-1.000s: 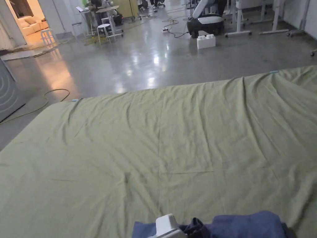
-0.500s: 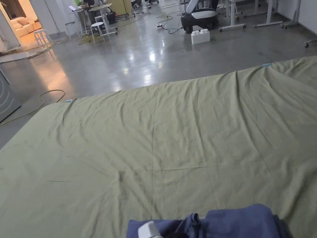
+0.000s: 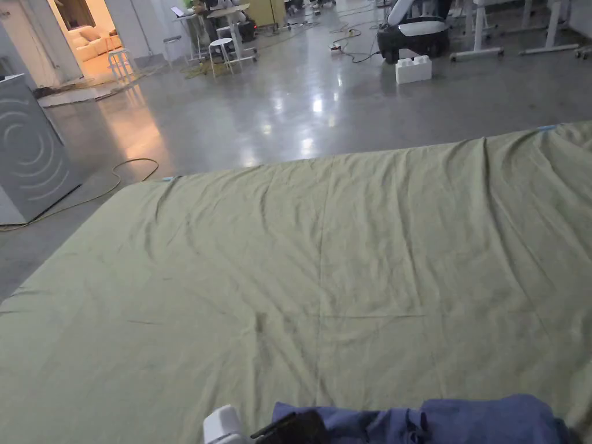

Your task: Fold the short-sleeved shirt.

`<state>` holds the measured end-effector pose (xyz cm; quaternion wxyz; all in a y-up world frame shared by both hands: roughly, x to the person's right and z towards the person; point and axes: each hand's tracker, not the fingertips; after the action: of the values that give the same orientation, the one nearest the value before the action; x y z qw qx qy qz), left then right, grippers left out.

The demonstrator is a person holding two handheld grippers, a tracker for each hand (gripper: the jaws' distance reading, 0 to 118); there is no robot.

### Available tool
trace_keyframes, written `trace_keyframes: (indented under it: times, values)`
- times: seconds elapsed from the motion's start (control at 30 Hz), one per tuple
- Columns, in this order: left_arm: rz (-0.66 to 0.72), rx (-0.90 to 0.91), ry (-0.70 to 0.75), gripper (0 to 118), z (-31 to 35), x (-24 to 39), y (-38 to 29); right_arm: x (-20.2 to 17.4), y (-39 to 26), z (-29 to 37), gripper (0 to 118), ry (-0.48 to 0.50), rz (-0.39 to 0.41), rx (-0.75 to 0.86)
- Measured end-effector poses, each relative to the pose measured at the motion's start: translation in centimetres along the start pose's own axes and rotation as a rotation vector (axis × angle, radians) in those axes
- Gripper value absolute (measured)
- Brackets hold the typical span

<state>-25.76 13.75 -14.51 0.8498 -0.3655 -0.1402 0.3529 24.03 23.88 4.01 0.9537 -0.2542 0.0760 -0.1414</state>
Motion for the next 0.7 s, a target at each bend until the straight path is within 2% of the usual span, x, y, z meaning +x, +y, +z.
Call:
trace_keyframes:
  times: [0.13,0.2,0.23,0.27,0.3,0.33,0.37,0.4,0.5,0.63,0.7]
  values:
    - [0.126,0.023,0.143,94,1.3,-4.8,0.8,-0.2,-0.2,-0.5,0,0.013,0.009,-0.017]
    - [0.195,-0.059,0.088,92,-0.8,-6.2,-0.2,-0.3,-0.4,-0.6,0,0.016,0.007,-0.024]
    - [0.223,-0.071,0.010,88,-1.6,-6.2,-1.1,-0.3,-0.4,-0.6,0,0.019,0.007,-0.030]
    - [0.202,-0.049,-0.038,83,-2.0,-5.8,-1.5,-0.4,-0.4,-0.7,0,0.019,0.009,-0.035]
    - [0.184,-0.042,-0.068,68,-2.6,-5.4,-1.4,-0.4,-0.4,-0.7,0,0.016,0.014,-0.038]
    - [0.213,-0.102,-0.061,19,-3.7,-5.2,-1.4,-0.5,-0.4,-0.6,0,0.012,0.019,-0.038]
    - [0.212,-0.110,-0.016,8,-4.4,-4.7,-1.6,-0.5,-0.3,-0.6,0,0.012,0.020,-0.037]
    - [0.192,-0.109,0.029,8,-4.5,-4.6,-1.4,-0.3,-0.4,-0.6,0,0.014,0.017,-0.039]
    - [0.184,-0.070,-0.015,8,-2.7,-4.1,-0.5,0.0,-0.4,-0.4,0,0.005,0.013,-0.033]
    - [0.285,0.045,-0.109,8,2.2,-4.8,1.8,0.7,-0.5,-0.8,0,0.013,-0.018,-0.031]
    - [0.141,0.115,-0.038,8,5.7,-3.3,3.7,0.8,-0.6,-1.0,0,0.016,-0.011,-0.034]
